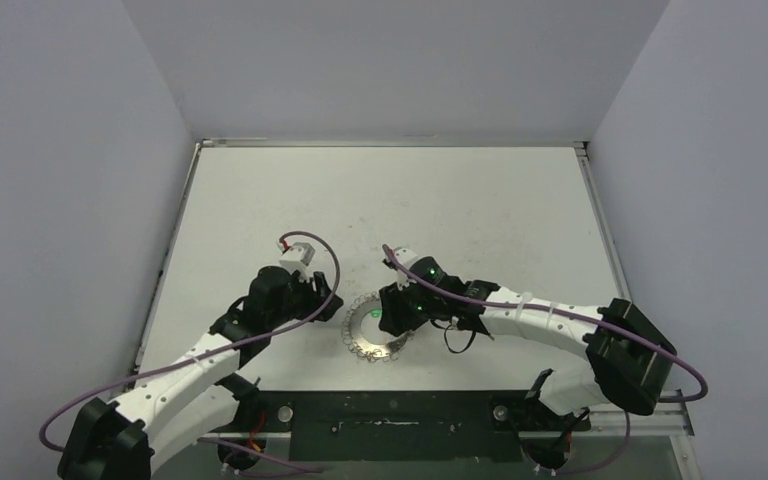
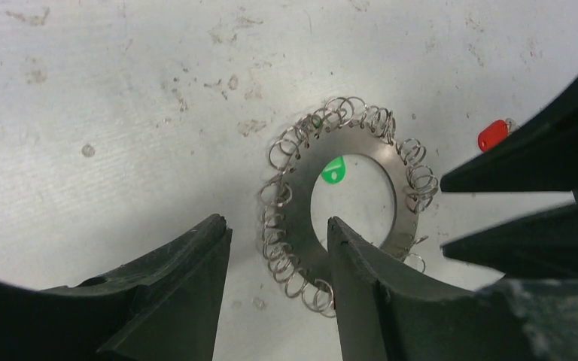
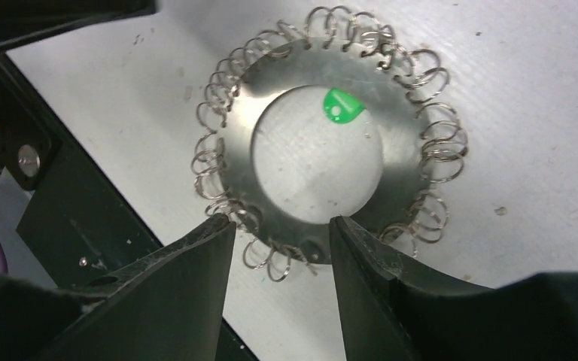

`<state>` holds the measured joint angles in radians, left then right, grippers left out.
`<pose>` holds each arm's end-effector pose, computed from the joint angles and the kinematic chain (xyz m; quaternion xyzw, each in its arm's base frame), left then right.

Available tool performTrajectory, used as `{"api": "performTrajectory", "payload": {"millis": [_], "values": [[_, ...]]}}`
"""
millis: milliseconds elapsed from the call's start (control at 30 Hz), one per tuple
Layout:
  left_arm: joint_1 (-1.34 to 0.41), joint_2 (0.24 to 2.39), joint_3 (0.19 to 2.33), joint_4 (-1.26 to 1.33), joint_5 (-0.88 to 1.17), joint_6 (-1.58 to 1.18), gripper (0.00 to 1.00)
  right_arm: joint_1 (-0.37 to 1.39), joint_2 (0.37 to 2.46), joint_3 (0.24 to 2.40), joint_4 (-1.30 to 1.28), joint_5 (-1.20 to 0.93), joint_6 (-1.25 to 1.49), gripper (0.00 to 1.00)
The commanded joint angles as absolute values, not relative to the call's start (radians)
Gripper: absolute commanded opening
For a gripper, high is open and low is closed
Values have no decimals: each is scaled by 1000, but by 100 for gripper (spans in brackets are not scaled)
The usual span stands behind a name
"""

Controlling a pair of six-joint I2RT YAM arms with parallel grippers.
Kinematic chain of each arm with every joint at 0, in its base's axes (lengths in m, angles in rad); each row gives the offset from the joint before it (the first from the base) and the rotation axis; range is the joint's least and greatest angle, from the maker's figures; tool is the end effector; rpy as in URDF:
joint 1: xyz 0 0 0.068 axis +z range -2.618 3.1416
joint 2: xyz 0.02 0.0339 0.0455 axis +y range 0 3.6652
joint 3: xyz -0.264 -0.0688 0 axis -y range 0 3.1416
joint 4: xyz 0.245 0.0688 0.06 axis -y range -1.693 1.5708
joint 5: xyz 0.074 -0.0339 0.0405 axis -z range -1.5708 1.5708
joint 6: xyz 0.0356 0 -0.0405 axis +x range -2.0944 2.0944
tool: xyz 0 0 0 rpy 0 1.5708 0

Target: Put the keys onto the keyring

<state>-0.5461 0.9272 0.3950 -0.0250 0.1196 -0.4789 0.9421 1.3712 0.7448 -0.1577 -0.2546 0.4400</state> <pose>0.1652 -0.1054 0.1942 0.0583 0.8713 -0.2831 0.3966 0.1563 0.2302 0.2007 -0.2747 0.8753 0.3327 0.2182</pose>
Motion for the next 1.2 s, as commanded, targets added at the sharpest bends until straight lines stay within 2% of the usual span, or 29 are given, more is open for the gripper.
{"api": "performTrajectory", "payload": {"millis": [0,200,367,533,800,1167], "values": [[-543,767,316,-123,89,-598,47,851,1414,767,-110,-296,449,50],[-545,603,176,-62,102,-803,41,766,1429,776,-216,-239,402,50],[-545,634,150,-14,103,-834,36,764,1458,763,-250,-215,387,50],[-545,788,183,84,136,-807,32,765,1489,706,-183,-270,439,46],[-543,1100,277,242,185,-738,21,811,1485,644,-108,-318,514,30],[-538,1397,476,250,201,-569,17,976,1502,589,40,-349,646,27]]}}
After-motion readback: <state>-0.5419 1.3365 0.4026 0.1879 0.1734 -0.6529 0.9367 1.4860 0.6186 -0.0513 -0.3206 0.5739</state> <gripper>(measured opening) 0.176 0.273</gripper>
